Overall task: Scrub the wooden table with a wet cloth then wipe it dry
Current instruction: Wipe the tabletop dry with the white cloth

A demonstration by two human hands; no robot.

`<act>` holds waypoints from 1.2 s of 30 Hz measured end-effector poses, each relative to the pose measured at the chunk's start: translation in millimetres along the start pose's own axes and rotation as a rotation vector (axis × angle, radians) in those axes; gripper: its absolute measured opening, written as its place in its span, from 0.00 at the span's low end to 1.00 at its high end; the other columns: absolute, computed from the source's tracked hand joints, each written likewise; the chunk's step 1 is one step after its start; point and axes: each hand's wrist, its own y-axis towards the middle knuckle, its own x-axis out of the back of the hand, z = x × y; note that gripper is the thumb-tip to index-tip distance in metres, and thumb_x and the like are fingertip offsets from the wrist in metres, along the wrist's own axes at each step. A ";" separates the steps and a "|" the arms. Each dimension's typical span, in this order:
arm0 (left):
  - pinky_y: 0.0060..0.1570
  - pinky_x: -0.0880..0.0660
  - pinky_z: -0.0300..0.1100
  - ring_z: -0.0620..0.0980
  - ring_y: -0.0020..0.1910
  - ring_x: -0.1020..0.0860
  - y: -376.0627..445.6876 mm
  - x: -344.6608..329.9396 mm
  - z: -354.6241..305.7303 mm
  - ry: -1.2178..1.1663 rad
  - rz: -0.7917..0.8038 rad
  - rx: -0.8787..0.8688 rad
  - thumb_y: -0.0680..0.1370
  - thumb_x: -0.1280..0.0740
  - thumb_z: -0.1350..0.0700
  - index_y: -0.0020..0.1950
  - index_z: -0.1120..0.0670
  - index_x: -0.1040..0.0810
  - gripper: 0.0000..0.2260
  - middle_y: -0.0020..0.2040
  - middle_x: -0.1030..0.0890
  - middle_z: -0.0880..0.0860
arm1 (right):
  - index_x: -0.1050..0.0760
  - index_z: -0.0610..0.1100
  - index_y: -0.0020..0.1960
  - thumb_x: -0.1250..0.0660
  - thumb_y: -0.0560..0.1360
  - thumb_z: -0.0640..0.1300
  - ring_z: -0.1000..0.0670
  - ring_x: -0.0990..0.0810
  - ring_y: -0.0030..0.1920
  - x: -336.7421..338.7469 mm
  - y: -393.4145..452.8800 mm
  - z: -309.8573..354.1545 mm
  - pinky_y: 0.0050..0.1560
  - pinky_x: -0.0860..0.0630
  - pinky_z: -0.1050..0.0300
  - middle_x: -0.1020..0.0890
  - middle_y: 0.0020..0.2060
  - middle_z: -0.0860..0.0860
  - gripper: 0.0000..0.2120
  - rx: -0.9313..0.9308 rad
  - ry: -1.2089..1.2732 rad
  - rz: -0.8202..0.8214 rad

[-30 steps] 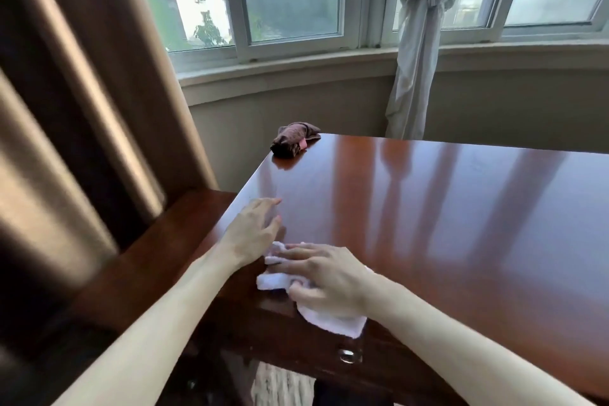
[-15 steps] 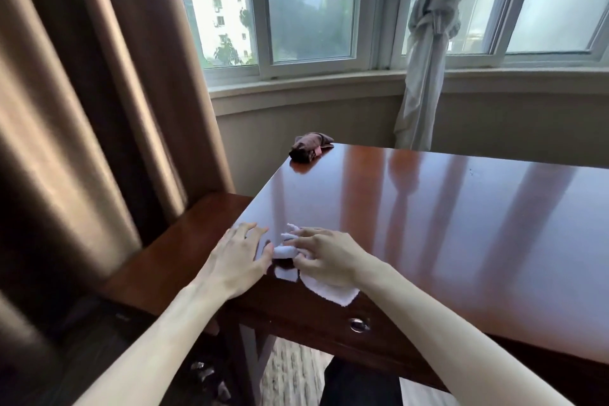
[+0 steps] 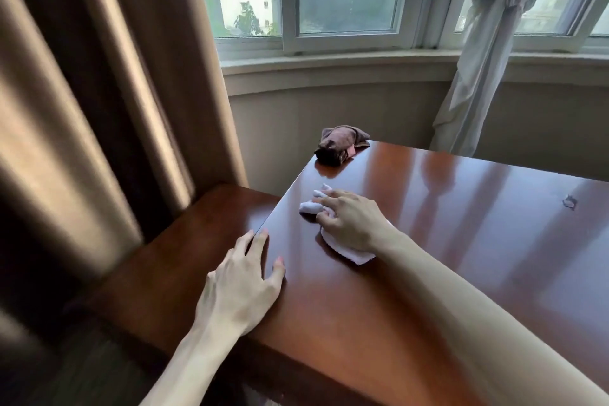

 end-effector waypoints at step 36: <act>0.77 0.53 0.66 0.60 0.81 0.53 -96.2 -84.8 -205.5 0.240 0.401 -0.790 0.83 0.50 0.38 0.81 0.40 0.47 0.26 0.82 0.48 0.50 | 0.28 0.66 0.71 0.42 0.76 0.54 0.66 0.37 0.75 70.9 -381.1 -75.5 0.70 0.32 0.61 0.32 0.73 0.71 0.24 -0.259 -0.001 -0.181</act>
